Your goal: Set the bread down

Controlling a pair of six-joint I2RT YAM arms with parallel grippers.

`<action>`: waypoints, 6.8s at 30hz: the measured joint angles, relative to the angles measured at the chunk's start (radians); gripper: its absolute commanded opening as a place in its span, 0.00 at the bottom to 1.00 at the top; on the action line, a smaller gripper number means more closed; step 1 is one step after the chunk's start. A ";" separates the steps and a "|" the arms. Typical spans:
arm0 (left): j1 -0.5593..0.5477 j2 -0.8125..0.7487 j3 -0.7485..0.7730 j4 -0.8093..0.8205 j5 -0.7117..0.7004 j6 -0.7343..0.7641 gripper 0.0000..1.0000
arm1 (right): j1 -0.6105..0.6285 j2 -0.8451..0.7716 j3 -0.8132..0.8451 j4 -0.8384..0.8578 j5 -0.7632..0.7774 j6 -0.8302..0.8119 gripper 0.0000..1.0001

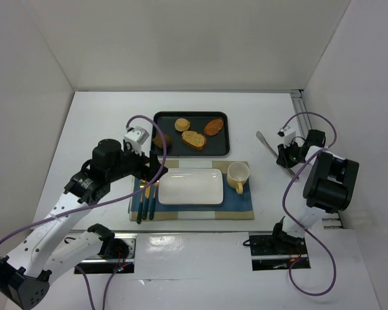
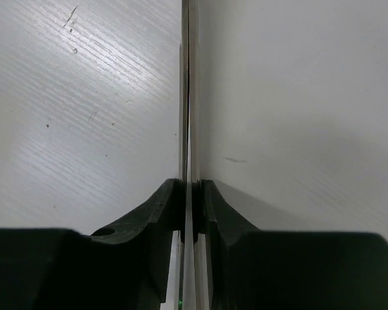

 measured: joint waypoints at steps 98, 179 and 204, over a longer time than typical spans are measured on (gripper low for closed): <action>-0.010 -0.010 0.000 -0.001 -0.060 0.000 0.98 | 0.938 -0.460 0.207 -0.558 0.176 0.108 0.27; -0.011 -0.048 0.000 -0.008 -0.114 0.000 0.98 | 1.072 0.197 0.579 -0.113 0.385 0.147 0.67; -0.011 -0.055 0.000 -0.008 -0.115 0.000 0.98 | 1.074 -0.380 0.332 -0.285 0.274 0.148 0.17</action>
